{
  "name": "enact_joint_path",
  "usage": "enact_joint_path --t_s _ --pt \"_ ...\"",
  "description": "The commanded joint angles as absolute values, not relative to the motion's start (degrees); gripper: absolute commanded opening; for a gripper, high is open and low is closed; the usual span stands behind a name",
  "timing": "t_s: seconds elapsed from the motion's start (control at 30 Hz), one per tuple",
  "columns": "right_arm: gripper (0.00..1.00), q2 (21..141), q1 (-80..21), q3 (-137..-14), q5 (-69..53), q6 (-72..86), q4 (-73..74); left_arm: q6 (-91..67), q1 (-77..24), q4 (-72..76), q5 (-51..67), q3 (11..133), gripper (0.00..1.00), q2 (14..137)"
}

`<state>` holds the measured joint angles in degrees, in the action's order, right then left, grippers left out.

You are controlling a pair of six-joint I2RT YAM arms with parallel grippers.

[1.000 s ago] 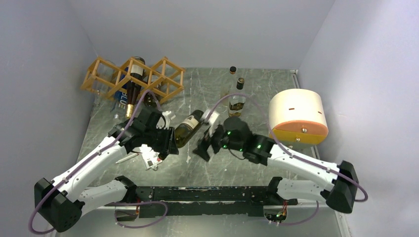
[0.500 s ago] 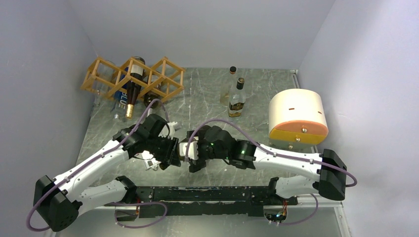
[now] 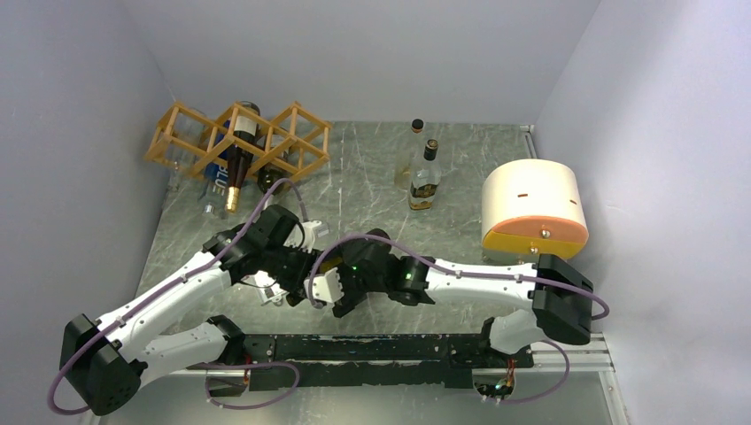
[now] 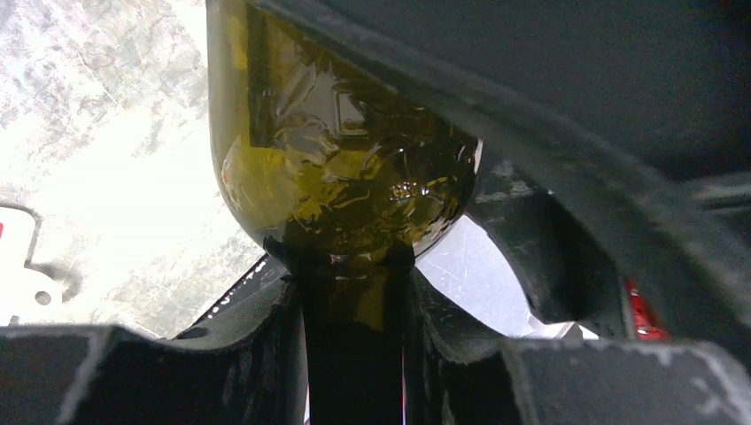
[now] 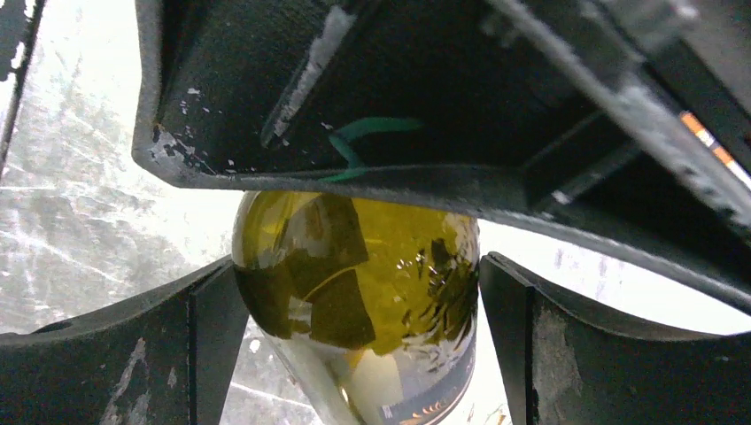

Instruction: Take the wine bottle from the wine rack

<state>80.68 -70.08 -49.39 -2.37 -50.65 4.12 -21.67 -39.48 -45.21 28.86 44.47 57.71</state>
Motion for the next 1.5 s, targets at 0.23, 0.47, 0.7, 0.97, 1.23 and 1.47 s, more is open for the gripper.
enact_joint_path --t_s 0.23,0.47,0.7,0.97,1.23,1.47 --pt "0.79 82.0 -71.6 -46.9 2.1 -52.7 -7.3 -20.1 -39.8 -38.8 32.2 45.8 0.18 55.8" --pt "0.50 79.5 -71.9 -43.2 3.0 -48.9 -12.0 -19.5 -39.8 -39.2 31.3 46.9 0.68 52.5" --pt "0.31 70.5 -72.0 -35.6 5.2 -39.4 -17.4 -14.8 -39.8 -44.0 25.0 56.4 0.99 48.8" --pt "0.04 59.8 -72.0 -30.4 14.5 -27.0 -15.7 -15.1 -39.8 -41.8 9.2 67.9 0.99 44.3" --pt "0.00 46.9 -69.6 -24.7 34.1 -16.8 -20.5 -19.3 -39.7 -36.7 -7.1 66.7 0.99 40.9" --pt "0.00 47.0 -54.9 -27.3 33.6 -4.8 -16.9 -20.5 -39.8 -34.1 -12.3 59.2 0.99 36.0"
